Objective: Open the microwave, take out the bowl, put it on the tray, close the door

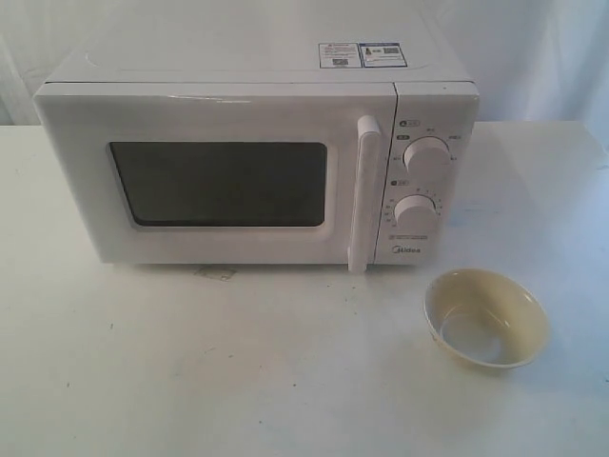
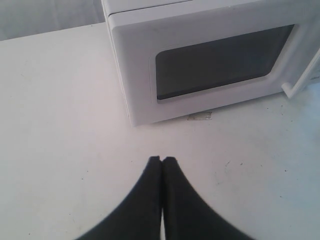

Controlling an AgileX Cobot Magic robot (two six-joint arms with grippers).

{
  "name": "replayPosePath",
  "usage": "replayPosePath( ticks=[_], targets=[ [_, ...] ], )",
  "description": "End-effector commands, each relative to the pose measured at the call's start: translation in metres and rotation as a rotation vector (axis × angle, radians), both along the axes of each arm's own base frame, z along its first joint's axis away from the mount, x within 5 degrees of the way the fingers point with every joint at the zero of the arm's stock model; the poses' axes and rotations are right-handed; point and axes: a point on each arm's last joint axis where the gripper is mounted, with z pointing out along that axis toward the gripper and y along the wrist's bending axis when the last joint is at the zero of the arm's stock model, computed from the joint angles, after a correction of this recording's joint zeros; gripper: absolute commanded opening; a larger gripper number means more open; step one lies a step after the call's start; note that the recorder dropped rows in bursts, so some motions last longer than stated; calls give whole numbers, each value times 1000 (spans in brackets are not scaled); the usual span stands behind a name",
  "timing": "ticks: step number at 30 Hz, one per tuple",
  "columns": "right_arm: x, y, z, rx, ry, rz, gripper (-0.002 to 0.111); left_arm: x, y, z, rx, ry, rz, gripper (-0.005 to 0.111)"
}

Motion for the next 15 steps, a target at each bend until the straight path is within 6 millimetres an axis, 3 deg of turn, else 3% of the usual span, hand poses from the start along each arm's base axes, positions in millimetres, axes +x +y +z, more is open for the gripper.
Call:
replayPosePath(
  ticks=[1,7,15],
  targets=[
    [-1,-4,-4,-4,20,-65,0,-2,-1,1,-9,-3,-9,0],
    [-3,-5,-14,10,130,-83,0,-2,-1,1,-9,-3,-9,0],
    [-3,-5,-14,7,131,-83,0,-2,-1,1,-9,-3,-9,0]
  ],
)
